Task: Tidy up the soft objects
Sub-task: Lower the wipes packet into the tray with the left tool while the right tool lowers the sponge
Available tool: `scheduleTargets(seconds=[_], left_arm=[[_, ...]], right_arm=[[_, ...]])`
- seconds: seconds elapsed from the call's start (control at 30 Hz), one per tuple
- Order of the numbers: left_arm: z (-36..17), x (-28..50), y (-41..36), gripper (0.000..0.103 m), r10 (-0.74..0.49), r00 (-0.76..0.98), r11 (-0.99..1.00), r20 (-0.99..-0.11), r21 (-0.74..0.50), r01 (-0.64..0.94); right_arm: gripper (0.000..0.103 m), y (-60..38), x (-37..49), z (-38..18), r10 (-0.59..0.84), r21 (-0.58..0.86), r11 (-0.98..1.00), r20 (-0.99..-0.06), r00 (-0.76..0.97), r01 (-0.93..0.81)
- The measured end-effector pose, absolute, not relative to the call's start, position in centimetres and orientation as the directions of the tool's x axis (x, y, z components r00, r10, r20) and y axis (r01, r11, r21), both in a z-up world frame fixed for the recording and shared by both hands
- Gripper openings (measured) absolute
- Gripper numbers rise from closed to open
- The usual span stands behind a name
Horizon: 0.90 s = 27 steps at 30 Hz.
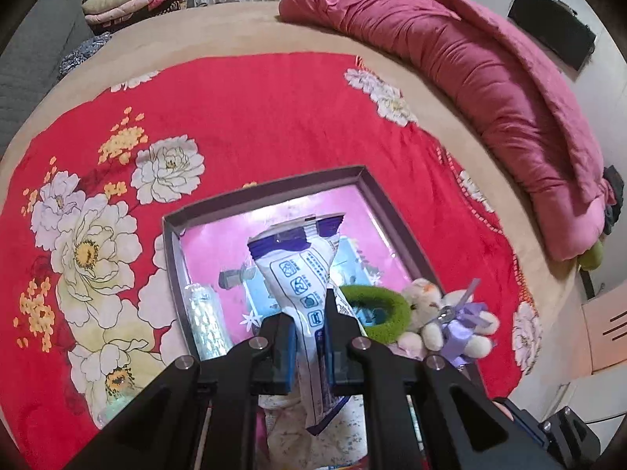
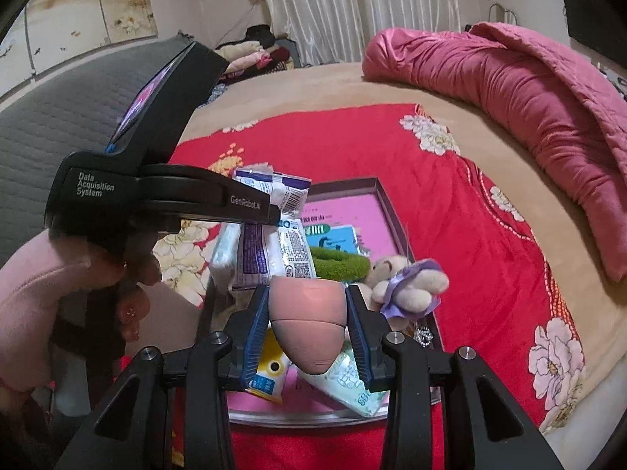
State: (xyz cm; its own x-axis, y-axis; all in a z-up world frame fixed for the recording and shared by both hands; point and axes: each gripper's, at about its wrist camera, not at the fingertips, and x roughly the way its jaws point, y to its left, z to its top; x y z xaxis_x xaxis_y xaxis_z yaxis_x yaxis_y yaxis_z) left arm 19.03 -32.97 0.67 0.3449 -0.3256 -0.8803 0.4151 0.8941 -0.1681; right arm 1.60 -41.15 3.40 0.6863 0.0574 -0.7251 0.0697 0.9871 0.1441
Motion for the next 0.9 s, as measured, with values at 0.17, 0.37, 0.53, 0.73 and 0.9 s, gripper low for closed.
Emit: scheduleTargets(seconds=[0.17, 0.37, 0.53, 0.73, 0.9], left_arm=[[-0.2, 19.2, -33.2, 0.011, -0.309, 0.337, 0.899, -0.889, -0.157, 0.409], [-1.1, 19.6, -33.3, 0.011, -0.29, 0.328, 0.9, -0.899, -0.14, 0.413], [-1.8, 19.6, -33.3, 0.012, -0.276, 0.319, 0.902, -0.907, -0.13, 0.411], [-2.4, 19.5, -33.7, 0.012, -0.255, 0.318, 0.904, -0.913, -0.108, 0.414], [-2.7, 19.5, -34.0, 0.012, -0.232, 0.32, 0.903, -0.919, -0.081, 0.422]], right_arm=[[0.04, -41.3, 1.6, 2.9, 0.066, 0.155, 0.985, -0.729, 0.681, 0.071], [0.04, -41.4, 1.5, 2.4, 0.071, 0.159, 0.985, -0.734, 0.675, 0.068], [0.04, -41.8, 1.2, 2.0, 0.068, 0.159, 0.984, -0.739, 0.67, 0.076], [0.04, -42.2, 1.0, 1.2, 0.066, 0.162, 0.983, -0.751, 0.657, 0.086], [0.04, -42.2, 1.2, 0.7, 0.054, 0.145, 0.985, -0.761, 0.646, 0.088]])
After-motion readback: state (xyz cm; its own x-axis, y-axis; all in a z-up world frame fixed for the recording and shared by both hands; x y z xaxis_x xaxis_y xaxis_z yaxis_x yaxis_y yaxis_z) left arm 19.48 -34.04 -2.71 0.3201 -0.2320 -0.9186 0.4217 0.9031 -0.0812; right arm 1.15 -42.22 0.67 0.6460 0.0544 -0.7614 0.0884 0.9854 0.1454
